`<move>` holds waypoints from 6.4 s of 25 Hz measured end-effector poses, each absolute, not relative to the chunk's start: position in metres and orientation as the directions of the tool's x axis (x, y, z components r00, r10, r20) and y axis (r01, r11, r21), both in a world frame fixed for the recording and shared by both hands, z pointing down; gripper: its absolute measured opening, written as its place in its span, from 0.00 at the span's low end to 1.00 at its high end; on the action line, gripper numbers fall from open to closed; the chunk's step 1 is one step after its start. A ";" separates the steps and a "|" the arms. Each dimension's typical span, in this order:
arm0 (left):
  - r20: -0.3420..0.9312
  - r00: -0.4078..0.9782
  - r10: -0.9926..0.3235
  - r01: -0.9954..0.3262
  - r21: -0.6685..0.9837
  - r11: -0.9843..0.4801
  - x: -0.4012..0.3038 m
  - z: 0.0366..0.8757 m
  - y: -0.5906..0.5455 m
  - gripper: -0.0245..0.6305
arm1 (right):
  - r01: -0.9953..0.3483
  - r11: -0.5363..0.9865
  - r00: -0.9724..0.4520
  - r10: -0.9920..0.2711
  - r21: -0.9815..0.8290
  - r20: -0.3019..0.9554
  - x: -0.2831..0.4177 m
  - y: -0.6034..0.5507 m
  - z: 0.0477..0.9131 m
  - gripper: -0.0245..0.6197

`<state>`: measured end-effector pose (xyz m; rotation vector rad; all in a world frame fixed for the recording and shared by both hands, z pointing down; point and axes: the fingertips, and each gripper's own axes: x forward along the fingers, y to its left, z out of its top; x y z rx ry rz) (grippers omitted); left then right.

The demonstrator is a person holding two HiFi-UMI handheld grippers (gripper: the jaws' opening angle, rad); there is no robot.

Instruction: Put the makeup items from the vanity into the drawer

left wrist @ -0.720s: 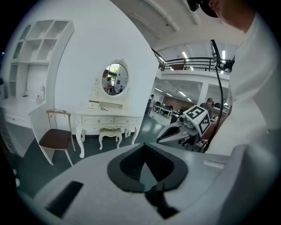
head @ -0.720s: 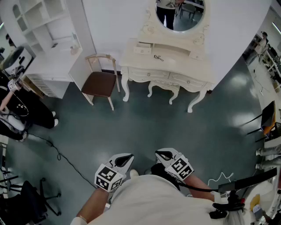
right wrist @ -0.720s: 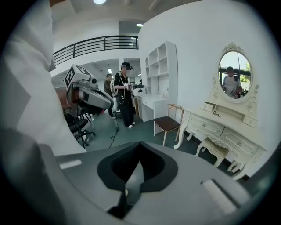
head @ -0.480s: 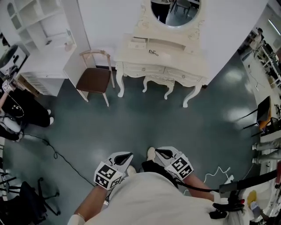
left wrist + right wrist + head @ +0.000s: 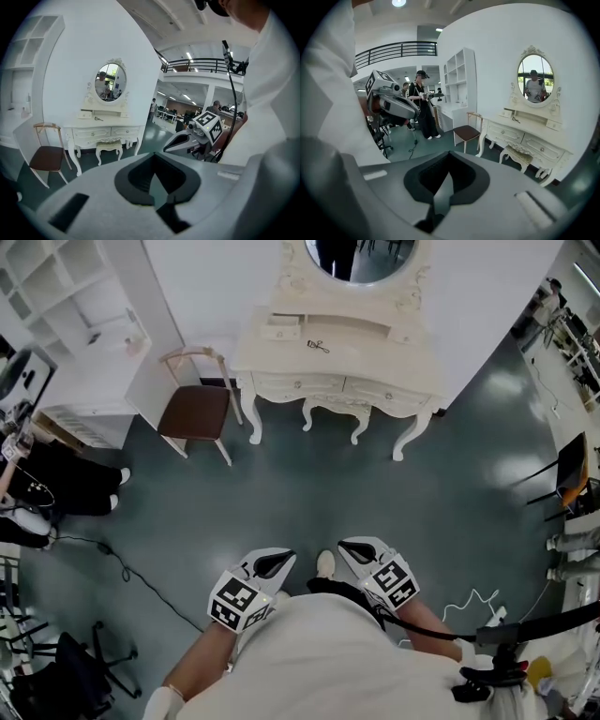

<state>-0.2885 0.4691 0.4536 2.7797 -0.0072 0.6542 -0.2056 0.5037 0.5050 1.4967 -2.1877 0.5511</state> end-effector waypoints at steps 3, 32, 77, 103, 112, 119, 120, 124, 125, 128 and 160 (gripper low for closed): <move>0.438 0.897 0.058 -0.066 0.262 -0.963 -0.253 0.445 0.455 0.04 | -0.938 0.338 -0.324 -0.776 -0.078 0.541 -0.170 0.487 0.499 0.04; 0.403 0.914 0.044 -0.078 0.281 -0.957 -0.069 0.447 0.251 0.04 | -0.950 0.306 -0.292 -0.787 -0.067 0.543 0.015 0.289 0.507 0.08; 0.458 0.841 -0.290 -0.433 0.247 -0.867 0.051 0.411 -0.180 0.04 | -0.858 0.499 -0.229 -0.585 0.123 0.778 0.270 -0.215 0.648 0.14; 0.454 0.806 -0.380 -0.516 0.225 -0.826 0.087 0.413 -0.206 0.04 | -0.784 0.607 -0.332 -0.585 0.129 0.740 0.288 -0.253 0.587 0.06; 0.454 0.788 -0.416 -0.553 0.227 -0.802 0.081 0.414 -0.210 0.04 | -0.720 0.686 -0.434 -0.566 0.108 0.701 0.260 -0.297 0.542 0.06; 0.467 0.749 -0.471 -0.617 0.230 -0.753 0.065 0.417 -0.213 0.04 | -0.665 0.742 -0.488 -0.522 0.090 0.700 0.236 -0.336 0.544 0.06; 0.467 0.742 -0.480 -0.627 0.230 -0.745 0.062 0.417 -0.213 0.04 | -0.658 0.748 -0.493 -0.515 0.087 0.701 0.232 -0.340 0.546 0.06; 0.474 0.715 -0.513 -0.663 0.229 -0.712 0.053 0.419 -0.214 0.04 | -0.633 0.770 -0.510 -0.489 0.076 0.708 0.219 -0.358 0.556 0.06; 0.476 0.708 -0.521 -0.672 0.229 -0.704 0.050 0.419 -0.215 0.04 | -0.627 0.775 -0.512 -0.483 0.075 0.710 0.216 -0.363 0.559 0.06; 0.481 0.688 -0.543 -0.697 0.229 -0.680 0.042 0.420 -0.216 0.04 | -0.617 0.784 -0.514 -0.468 0.069 0.719 0.209 -0.374 0.567 0.06; 0.503 0.619 -0.603 -0.774 0.262 -0.576 0.012 0.432 -0.226 0.04 | -0.592 0.806 -0.439 -0.315 -0.007 0.842 0.188 -0.406 0.643 0.06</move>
